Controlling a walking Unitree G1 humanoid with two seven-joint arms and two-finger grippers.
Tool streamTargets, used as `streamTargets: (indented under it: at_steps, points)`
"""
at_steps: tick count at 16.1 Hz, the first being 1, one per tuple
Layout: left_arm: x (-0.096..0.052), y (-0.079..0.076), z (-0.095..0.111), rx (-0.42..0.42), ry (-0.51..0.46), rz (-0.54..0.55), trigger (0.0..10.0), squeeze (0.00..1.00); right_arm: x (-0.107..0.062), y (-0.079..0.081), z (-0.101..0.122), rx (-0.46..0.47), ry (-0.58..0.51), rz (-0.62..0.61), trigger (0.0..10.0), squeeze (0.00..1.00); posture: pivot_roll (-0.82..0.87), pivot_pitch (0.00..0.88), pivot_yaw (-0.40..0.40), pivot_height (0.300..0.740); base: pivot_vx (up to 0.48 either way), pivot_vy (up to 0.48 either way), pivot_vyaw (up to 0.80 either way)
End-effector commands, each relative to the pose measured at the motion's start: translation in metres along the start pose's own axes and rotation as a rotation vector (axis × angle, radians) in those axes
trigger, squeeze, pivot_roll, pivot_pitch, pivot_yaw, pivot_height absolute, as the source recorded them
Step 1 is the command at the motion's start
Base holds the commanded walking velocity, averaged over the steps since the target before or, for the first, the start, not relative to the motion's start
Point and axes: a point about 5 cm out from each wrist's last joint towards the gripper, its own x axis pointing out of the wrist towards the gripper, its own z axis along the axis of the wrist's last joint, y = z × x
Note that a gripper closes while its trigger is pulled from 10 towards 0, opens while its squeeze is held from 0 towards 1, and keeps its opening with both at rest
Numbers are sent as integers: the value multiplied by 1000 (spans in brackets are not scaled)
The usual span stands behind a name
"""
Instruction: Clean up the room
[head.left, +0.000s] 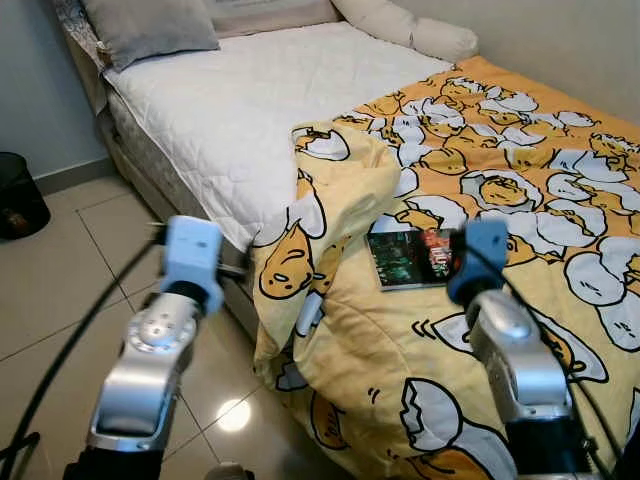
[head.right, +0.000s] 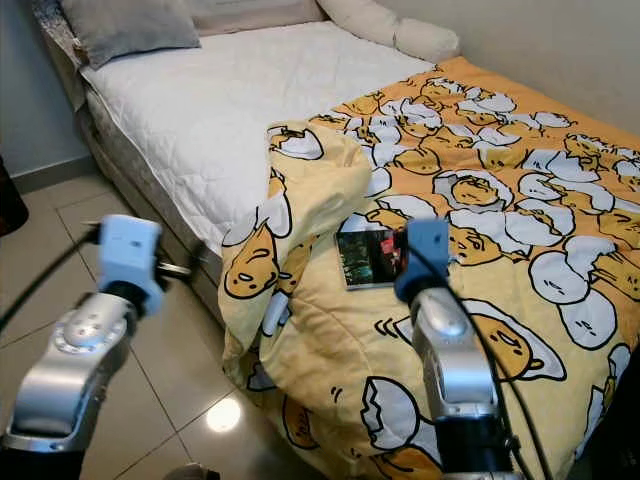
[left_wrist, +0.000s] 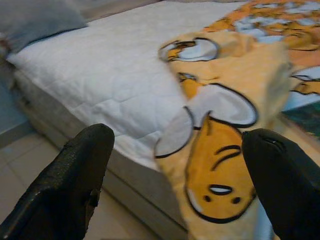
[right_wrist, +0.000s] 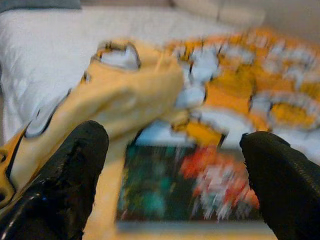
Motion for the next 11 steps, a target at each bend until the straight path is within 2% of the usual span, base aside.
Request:
streamTargets:
  at_steps: [1,3,4,6,7,8,9,10,11]
  points:
    - [-1,0,4,30,-20,0,10000,0,-4,-12,-8,123,-6,-63,10000,1000,14,0,-51,740,0,0,0]
    - [-3,5,7,55,-44,5,10000,0,-8,-13,-11,272,-49,-86,10000,1000,10,0,-22,740,0,0,0]
    - [-3,8,8,59,-48,5,10000,0,-7,-7,-7,307,-63,-58,10000,1000,1,0,-7,740,0,0,0]
    - [-3,13,6,77,-28,8,10000,0,-2,7,5,151,-106,-7,10000,1000,-6,0,8,740,0,0,0]
    - [-3,13,5,87,-26,12,10000,0,-1,11,9,114,-142,9,10000,1000,-6,0,7,740,0,0,0]
    - [-3,12,5,93,-31,16,10000,0,-1,15,11,93,-154,32,10000,1000,-2,0,3,740,0,0,0]
    - [-3,11,5,96,-36,24,10000,0,-1,14,10,78,-134,2,10000,1000,7,0,-4,740,0,0,0]
    - [-4,10,5,94,-36,31,10000,0,0,14,9,108,-106,-28,10000,1000,11,0,-8,740,0,0,0]
    - [-5,11,5,86,-37,32,10000,0,-1,16,10,141,-104,-4,10000,1000,11,0,-8,740,0,0,-788]
